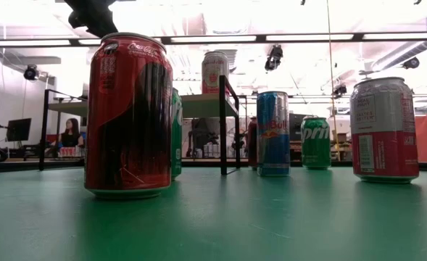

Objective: Place canned beverage on shelf
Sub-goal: Put the red/black soda can on the shelf

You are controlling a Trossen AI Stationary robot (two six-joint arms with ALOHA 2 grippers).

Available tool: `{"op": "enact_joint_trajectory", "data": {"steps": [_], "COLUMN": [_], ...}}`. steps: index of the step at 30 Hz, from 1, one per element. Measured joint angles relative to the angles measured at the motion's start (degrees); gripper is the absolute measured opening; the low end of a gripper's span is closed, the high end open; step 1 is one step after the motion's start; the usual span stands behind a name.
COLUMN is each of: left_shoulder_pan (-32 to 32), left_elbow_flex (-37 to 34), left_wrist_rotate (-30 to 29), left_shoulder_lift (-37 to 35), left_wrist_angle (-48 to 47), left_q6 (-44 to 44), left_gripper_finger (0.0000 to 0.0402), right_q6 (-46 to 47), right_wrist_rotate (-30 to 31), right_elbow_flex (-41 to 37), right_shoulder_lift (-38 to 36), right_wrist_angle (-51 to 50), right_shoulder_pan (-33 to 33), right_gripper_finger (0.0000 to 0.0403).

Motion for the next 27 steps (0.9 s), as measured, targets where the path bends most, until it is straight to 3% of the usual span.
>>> {"op": "enact_joint_trajectory", "data": {"steps": [16,22,27], "left_shoulder_pan": [-0.1,-0.7,-0.8], "left_elbow_flex": [-0.1,-0.2,0.2], "left_wrist_rotate": [2.2,7.6,5.5], "left_shoulder_lift": [-2.6,0.5,5.1], "left_wrist_angle": [1.4,12.4,11.1], "left_q6": [-1.3,-2.4,-4.9], "left_gripper_finger": [0.0,0.0,0.0], "right_q6": [0.1,0.0,0.0], "right_wrist_rotate": [0.0,0.0,0.0], "right_elbow_flex": [0.0,0.0,0.0], "right_shoulder_lift": [0.0,0.0,0.0], "right_wrist_angle": [0.0,0.0,0.1], "right_shoulder_pan": [0.0,0.0,0.0], "right_gripper_finger": [0.0325,0.0325,0.0325]}}
